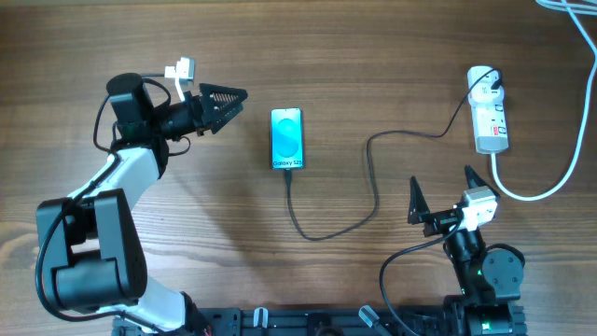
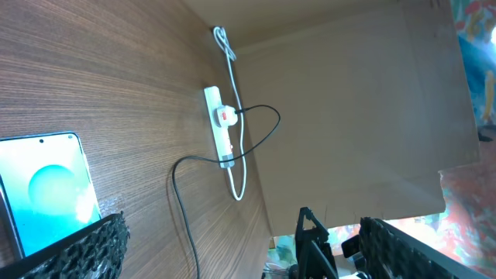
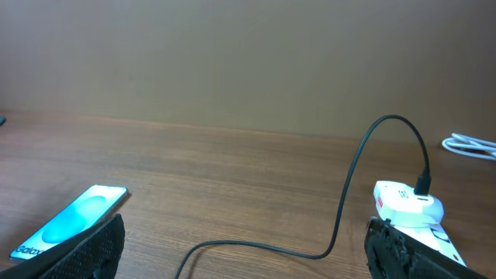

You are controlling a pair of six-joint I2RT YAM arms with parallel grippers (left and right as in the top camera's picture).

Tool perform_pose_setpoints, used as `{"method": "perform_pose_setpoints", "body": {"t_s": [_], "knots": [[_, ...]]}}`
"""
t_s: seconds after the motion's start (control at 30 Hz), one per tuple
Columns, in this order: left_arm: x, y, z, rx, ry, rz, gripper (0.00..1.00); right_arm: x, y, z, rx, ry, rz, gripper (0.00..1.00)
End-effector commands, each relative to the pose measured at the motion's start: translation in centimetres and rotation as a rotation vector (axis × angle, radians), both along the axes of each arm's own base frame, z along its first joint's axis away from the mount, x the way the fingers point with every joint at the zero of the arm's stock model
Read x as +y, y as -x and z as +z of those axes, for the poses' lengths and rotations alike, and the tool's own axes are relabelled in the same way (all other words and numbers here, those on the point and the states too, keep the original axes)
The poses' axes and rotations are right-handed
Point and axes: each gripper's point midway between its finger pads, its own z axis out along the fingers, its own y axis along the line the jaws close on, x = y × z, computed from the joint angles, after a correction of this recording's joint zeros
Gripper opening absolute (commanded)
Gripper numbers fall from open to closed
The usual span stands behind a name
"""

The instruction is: Plug charger to phone and switch on socket

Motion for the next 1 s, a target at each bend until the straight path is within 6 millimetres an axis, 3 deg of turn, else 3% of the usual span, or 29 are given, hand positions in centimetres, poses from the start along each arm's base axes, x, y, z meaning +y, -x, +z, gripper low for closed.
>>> {"method": "perform_pose_setpoints", "body": {"t_s": [0.0, 0.73, 0.9, 0.97], "knots": [[0.1, -0.2, 0.9, -0.043, -0.009, -0.001, 1.00, 0.1, 0.1, 0.4, -0.017, -0.016, 0.005, 1.00], [0.1, -0.2, 0.4, -0.015, -0.010, 0.007, 1.00, 0.1, 0.1, 0.4, -0.017, -0.013, 0.003, 1.00], [0.1, 0.2, 2.5, -0.062, -0.020, 0.016, 1.00, 0.1, 0.1, 0.4, -0.017, -0.013, 0.003, 1.00], [1.0, -1.1, 3.1, -0.095, -0.072, 0.120, 1.00, 0.1, 0.1, 0.4, -0.017, -0.013, 0.003, 1.00]]}}
